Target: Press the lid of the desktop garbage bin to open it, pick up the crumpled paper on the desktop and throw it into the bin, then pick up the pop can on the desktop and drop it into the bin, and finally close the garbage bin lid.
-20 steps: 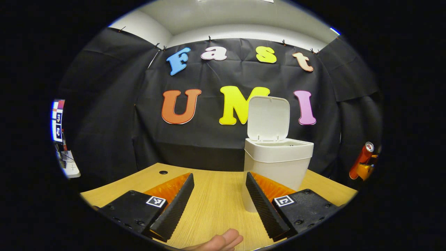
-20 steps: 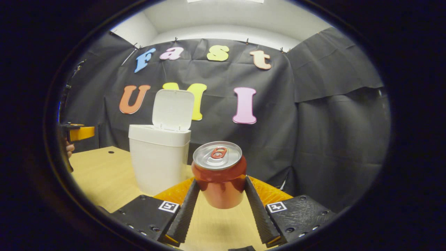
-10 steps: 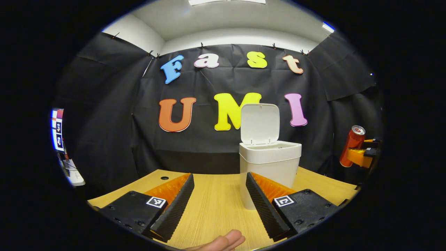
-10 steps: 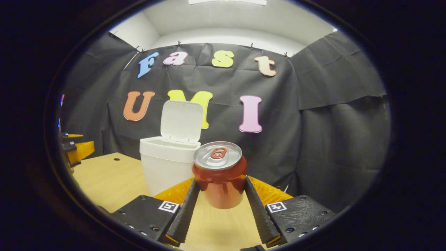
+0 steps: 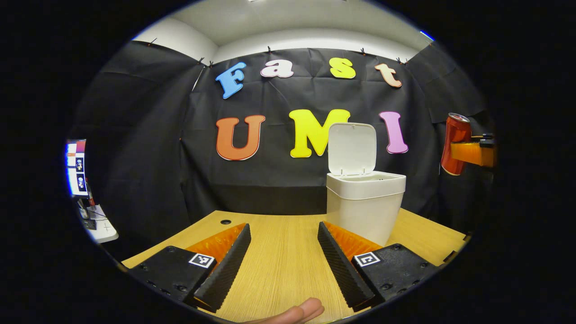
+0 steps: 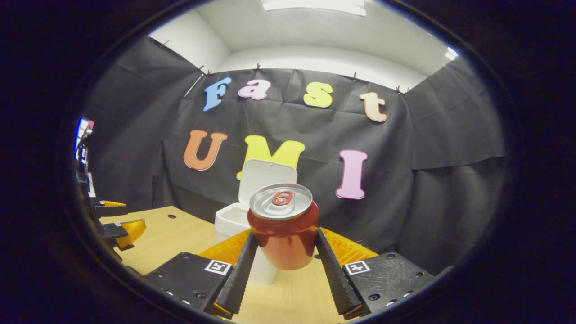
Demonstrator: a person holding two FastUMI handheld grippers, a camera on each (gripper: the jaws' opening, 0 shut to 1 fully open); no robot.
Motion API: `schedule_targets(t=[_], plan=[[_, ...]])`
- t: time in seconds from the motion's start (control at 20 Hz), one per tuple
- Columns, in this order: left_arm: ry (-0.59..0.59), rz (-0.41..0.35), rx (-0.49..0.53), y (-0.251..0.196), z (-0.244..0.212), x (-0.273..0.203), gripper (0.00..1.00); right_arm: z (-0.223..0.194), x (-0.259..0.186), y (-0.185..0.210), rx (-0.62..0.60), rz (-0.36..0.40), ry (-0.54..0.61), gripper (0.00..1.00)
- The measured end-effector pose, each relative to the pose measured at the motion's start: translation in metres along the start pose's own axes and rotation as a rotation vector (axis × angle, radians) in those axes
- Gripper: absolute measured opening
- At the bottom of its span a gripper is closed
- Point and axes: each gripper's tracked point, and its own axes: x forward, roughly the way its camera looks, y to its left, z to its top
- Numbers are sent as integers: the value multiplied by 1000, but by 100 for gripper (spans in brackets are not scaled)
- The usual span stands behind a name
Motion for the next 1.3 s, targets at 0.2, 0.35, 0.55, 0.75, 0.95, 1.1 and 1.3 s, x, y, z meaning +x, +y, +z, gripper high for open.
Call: schedule_targets(t=[0.2, 0.35, 0.55, 0.75, 0.95, 1.1, 1.3], plan=[[11, -15, -3, 2, -5, 4, 96, 9, 35, 19, 29, 57, 56, 77], [28, 0, -28, 10, -11, 10, 96, 9, 66, 29, 72, 75, 130, 77], [44, 14, -35, 15, -15, 13, 100, 17, 114, 31, 119, 61, 161, 76], [45, -10, -49, 8, -18, 15, 96, 2, 170, 28, 147, 29, 200, 76], [44, -9, -29, 9, -18, 17, 97, -6, 222, 29, 119, 15, 179, 77], [44, -8, -37, 11, -18, 18, 97, -21, 247, 35, 114, 2, 207, 76], [78, 6, -52, 16, -28, 24, 97, -41, 260, 53, 146, 23, 273, 77]])
